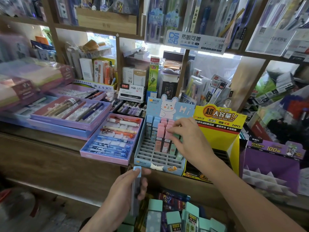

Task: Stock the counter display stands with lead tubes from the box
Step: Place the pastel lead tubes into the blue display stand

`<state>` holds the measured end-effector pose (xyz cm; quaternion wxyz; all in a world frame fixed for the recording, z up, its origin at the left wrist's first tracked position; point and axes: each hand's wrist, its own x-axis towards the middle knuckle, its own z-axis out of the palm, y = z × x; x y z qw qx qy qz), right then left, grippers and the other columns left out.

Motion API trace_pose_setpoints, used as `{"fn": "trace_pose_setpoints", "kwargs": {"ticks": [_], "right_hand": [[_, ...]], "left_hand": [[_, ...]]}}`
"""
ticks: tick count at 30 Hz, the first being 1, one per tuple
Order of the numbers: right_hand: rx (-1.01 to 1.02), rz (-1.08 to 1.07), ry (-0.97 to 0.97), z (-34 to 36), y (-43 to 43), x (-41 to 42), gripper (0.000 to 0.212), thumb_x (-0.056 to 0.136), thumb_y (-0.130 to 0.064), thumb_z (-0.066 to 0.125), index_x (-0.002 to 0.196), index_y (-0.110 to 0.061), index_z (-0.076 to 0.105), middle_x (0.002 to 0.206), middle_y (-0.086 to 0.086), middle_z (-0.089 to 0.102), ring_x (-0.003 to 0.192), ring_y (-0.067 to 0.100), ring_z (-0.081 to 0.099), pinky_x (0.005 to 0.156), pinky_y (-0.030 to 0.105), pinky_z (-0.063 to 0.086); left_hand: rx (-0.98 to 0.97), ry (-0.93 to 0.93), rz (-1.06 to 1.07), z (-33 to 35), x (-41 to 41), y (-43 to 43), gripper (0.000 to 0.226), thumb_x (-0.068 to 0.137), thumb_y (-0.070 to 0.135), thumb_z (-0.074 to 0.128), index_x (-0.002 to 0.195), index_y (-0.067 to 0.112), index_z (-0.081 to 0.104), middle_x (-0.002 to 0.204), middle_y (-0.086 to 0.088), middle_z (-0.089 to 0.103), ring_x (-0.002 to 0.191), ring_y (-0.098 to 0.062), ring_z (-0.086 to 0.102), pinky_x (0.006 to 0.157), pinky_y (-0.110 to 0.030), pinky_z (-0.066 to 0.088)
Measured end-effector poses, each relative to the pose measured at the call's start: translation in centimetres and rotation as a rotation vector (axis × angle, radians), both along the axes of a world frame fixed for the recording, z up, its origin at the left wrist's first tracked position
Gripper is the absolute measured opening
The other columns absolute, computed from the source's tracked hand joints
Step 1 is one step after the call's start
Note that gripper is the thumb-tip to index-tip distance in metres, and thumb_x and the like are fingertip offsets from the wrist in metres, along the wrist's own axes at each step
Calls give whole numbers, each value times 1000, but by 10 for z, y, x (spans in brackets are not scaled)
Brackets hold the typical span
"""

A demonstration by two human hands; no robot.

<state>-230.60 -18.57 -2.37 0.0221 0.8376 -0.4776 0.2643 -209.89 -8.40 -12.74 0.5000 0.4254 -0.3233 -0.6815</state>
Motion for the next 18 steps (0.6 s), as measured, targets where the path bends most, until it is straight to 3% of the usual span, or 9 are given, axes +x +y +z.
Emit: {"fn": "trace_pose_setpoints", "kwargs": {"ticks": [2,4,8,11,14,18], "right_hand": [[14,0,-118,1,10,-3,23,95,-18,73,117,-18,76,109,-6,61,110,10,49,94,16,40],[26,21,-291,0,27,-9,18,93,-12,73,109,-19,76,103,-10,62,98,0,52,85,9,39],[183,51,-486,-16,68,-28,21,90,-5,75,97,-25,76,84,-13,66,80,13,62,66,20,52],[436,-34,-431,-41,92,-44,26,90,-13,75,95,-38,73,89,-17,68,82,10,64,70,27,56],[699,-100,-317,-64,103,-61,22,92,-22,75,97,-43,71,93,-28,68,85,-1,65,71,20,54],[875,-151,-162,-92,107,-75,22,93,-27,74,107,-42,69,102,-17,67,95,-2,65,83,20,56]], "left_hand": [[21,32,12,2,-3,0,47,86,42,57,104,3,78,73,-10,60,59,-17,53,50,-27,43],[22,54,29,5,-4,1,50,91,41,51,104,2,78,73,-11,59,59,-18,52,51,-28,41],[31,72,54,9,-5,4,51,103,29,36,106,0,78,78,-14,56,66,-21,49,62,-34,38],[42,78,94,10,-7,5,48,106,22,35,110,-4,75,79,-15,56,68,-22,51,66,-36,37],[24,15,126,9,-8,6,39,105,17,41,111,-4,74,79,-13,58,69,-22,53,69,-36,40],[36,1,157,10,-9,5,21,99,6,54,105,-2,72,82,-16,60,69,-24,59,70,-38,44]]}}
